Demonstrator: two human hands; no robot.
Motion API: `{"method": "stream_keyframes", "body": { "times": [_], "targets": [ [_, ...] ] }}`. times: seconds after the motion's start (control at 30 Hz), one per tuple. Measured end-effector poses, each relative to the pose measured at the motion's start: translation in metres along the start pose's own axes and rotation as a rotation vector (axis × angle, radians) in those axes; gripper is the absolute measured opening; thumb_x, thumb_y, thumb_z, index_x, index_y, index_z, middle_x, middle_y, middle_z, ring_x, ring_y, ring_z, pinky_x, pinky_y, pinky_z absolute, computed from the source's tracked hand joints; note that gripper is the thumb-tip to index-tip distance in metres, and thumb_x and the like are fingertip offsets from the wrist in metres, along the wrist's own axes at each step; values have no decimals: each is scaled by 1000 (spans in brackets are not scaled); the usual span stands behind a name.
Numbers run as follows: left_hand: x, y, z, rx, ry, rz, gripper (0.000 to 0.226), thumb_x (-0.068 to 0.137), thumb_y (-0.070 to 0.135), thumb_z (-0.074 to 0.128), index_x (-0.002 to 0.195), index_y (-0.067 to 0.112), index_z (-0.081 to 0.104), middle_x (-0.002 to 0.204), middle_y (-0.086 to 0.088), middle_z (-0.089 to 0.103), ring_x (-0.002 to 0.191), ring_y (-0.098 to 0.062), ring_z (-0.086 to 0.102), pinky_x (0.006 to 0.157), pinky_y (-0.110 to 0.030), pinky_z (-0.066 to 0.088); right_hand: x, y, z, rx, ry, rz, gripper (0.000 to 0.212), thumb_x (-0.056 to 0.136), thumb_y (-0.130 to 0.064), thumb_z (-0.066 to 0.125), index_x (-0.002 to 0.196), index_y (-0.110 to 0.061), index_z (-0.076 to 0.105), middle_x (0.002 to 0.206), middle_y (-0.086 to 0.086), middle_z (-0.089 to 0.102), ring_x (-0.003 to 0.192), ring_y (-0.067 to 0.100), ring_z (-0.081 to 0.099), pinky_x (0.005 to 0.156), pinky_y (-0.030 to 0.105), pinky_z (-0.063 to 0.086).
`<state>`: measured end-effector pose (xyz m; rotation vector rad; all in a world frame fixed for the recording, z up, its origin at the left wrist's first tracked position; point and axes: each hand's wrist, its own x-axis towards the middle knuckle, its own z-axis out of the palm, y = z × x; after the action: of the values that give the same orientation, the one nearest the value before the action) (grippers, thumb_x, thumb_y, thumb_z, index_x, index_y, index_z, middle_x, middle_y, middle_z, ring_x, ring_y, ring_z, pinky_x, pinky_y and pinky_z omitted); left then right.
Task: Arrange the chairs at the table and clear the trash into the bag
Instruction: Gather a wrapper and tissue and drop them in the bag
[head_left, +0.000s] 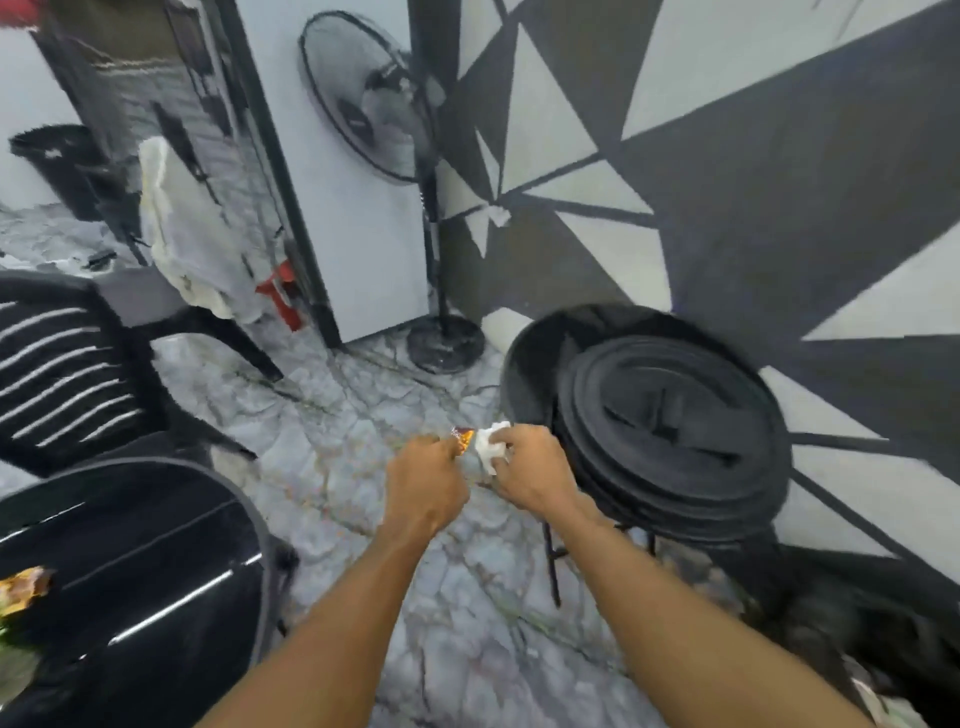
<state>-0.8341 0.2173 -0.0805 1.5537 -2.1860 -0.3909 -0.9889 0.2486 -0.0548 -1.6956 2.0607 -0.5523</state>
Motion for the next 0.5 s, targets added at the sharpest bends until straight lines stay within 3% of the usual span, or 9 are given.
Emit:
{"method": "stream_keyframes", "body": {
  "times": [0.2,0.33,0.5],
  "targets": [
    [-5,146,80,-56,-114,202,16,80,7,52,83,10,68,77,-7,65,86,-33,58,65,-44,52,-63,137,-80,21,137,225,29,81,-13,61,105,-19,75,107,8,73,99,33,65,84,39,54],
    [-22,248,139,-87,-196,310,21,84,10,52,93,15,70,88,-3,68,92,-31,59,71,-40,51,-116,242,-121,46,223,381,34,82,-17,62,112,-23,76,116,7,73,106,30,66,91,34,53],
    [-64,374,219,-96,-382,488,17,83,10,53,88,13,69,86,-6,67,93,-32,60,70,-42,52,-203,376,-157,40,246,617,30,82,-23,64,109,-28,76,110,6,74,102,31,67,86,35,55]
  ]
}}
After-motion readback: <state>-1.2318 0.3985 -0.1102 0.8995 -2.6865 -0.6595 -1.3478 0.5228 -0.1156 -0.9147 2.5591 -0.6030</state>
